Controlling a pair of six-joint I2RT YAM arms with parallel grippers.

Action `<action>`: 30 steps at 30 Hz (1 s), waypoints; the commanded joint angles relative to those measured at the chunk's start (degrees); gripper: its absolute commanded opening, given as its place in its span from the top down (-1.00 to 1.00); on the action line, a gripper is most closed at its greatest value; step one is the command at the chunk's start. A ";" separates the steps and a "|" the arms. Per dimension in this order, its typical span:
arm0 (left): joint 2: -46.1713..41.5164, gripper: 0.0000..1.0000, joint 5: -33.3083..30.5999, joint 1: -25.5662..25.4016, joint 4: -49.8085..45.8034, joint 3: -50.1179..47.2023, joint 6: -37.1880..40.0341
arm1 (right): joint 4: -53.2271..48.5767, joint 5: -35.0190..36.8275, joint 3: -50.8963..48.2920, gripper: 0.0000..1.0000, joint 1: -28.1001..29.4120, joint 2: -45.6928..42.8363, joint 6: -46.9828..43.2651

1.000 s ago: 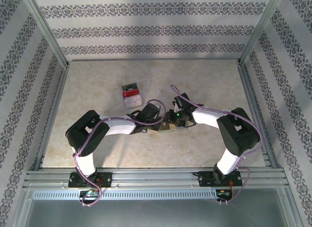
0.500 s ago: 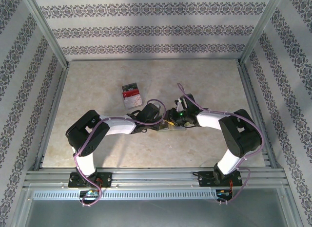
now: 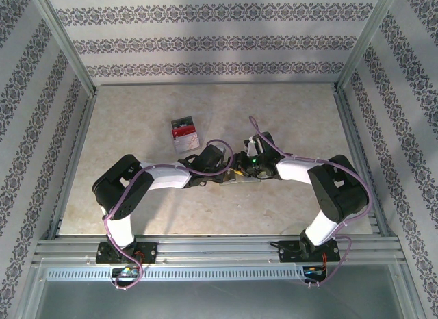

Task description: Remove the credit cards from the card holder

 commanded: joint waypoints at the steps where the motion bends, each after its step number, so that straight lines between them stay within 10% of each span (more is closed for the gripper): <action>1: 0.26 0.95 -0.39 -0.70 -2.03 0.94 1.20 | 5.06 -3.13 -0.57 0.22 0.50 1.47 1.49; 30: 1.08 0.96 -1.03 -0.59 -2.78 1.34 0.93 | 16.53 -7.72 -8.64 0.58 -5.87 -3.28 6.32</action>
